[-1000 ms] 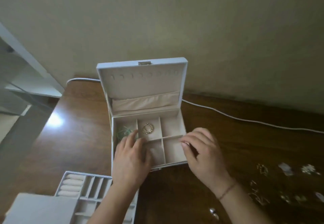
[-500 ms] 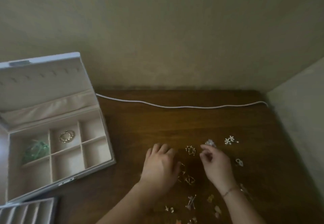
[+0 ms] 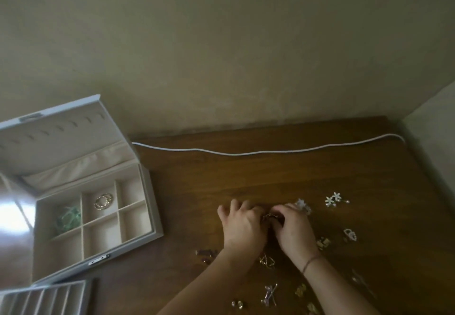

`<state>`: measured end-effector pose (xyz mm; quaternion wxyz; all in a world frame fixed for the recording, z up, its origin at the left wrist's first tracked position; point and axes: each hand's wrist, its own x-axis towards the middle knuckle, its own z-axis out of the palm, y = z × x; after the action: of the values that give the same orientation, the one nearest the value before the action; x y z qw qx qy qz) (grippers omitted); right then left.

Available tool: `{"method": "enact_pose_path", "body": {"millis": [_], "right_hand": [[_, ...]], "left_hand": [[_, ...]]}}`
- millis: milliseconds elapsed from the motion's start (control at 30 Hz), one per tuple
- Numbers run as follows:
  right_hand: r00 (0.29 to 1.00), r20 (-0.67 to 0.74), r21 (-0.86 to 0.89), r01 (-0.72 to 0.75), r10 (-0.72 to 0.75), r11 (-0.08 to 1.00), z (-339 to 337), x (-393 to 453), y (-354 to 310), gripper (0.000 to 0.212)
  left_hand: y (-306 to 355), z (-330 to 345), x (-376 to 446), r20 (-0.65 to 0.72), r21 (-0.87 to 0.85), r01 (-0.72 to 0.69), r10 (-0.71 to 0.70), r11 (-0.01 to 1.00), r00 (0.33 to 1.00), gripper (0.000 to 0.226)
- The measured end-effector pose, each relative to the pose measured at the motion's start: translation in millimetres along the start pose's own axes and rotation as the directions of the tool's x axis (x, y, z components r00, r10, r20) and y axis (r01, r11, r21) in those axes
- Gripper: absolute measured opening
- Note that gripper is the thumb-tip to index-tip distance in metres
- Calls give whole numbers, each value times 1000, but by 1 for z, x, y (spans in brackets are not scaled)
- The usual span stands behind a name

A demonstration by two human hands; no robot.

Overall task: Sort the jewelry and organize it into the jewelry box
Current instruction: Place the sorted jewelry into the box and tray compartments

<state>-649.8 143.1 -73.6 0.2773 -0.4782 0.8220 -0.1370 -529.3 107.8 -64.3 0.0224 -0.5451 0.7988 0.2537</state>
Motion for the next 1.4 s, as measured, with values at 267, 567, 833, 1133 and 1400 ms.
{"method": "enact_pose_path", "body": {"millis": [267,567,833,1133,1400], "right_hand": [[990,129,376,-3,-49,927,-24,-10,-13,20],[956,232,656,-16,-181,754,0,-28,-104,14],[915,276,652,48,-295,757,72,-37,-207,13],[870,255,304,342,-421,889,147,-15,-304,13],[880,278,-202,446,-386,872,161,-11,-322,12]], "left_hand": [[-15,-11,-11,-59,-566,-25,-10,824,998,15],[-103,-69,-47,-109,-700,-58,-25,712,994,17],[-233,-102,-98,-515,-308,-138,-43,941,856,29],[-339,-85,-150,-436,5,254,-227,967,871,71],[-342,-77,-146,-506,-81,174,-191,981,841,67]]}}
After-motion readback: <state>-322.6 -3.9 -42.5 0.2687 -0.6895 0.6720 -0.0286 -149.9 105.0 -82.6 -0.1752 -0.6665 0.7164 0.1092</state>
